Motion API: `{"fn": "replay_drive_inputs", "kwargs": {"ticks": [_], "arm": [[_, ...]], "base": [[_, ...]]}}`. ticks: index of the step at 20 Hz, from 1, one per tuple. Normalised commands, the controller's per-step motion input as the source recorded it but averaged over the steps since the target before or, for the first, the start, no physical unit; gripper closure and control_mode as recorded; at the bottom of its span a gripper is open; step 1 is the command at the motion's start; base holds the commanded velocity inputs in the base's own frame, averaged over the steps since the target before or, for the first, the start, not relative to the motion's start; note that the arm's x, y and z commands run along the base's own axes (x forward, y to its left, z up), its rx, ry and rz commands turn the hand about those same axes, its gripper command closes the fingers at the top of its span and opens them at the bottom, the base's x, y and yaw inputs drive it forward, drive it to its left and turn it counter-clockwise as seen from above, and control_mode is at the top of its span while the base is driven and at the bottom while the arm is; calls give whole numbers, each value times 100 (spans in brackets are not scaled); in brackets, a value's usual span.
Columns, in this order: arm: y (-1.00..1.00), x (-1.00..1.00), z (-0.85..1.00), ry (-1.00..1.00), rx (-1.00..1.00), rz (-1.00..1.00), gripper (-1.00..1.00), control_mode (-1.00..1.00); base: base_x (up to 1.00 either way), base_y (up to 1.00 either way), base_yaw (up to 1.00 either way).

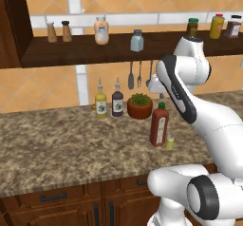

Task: Put the shaker and condiment bottle from the counter next to their counterparts in the cabinet.

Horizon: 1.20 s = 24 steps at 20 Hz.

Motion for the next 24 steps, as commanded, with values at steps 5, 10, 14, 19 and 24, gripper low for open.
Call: {"fn": "replay_drive_inputs", "kwargs": {"ticks": [5,10,14,19,24], "arm": [[-20,-17,-7,-7,4,0,-100,-100],[-23,-15,-21,-3,3,1,-100,-100],[-65,-32,-40,-15,7,29,-100,-100],[-77,-16,-31,-36,20,51,-100,-100],[-31,-2,-40,-39,29,64,-100,-100]], "base": [[0,0,0],[0,0,0],[0,0,0],[0,0,0],[0,0,0]]}}
